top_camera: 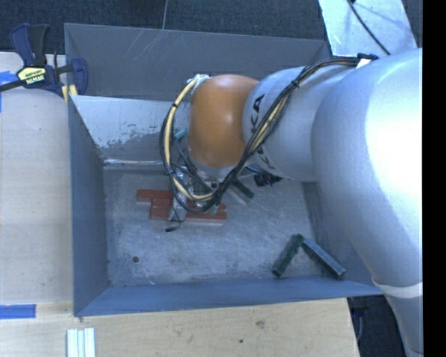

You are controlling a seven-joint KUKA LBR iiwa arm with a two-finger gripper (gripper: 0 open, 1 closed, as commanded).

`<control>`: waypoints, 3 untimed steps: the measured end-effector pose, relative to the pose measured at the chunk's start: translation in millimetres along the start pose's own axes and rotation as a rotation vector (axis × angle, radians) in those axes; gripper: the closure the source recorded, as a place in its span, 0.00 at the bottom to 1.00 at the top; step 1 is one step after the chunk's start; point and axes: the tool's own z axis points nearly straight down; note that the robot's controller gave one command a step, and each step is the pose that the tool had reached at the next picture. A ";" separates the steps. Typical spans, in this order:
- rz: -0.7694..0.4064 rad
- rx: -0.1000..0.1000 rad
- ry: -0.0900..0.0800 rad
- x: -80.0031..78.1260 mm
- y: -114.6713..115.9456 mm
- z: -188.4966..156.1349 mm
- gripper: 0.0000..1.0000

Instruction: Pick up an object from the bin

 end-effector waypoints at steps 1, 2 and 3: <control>0.000 0.000 0.000 0.3 0.0 -2.7 1.00; 0.000 0.001 -0.005 -0.3 -0.6 -15.2 1.00; 0.000 0.003 -0.004 -0.5 -1.1 -26.3 1.00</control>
Offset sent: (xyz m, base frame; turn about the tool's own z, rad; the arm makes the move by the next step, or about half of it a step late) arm 0.0000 0.0000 0.0442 0.0000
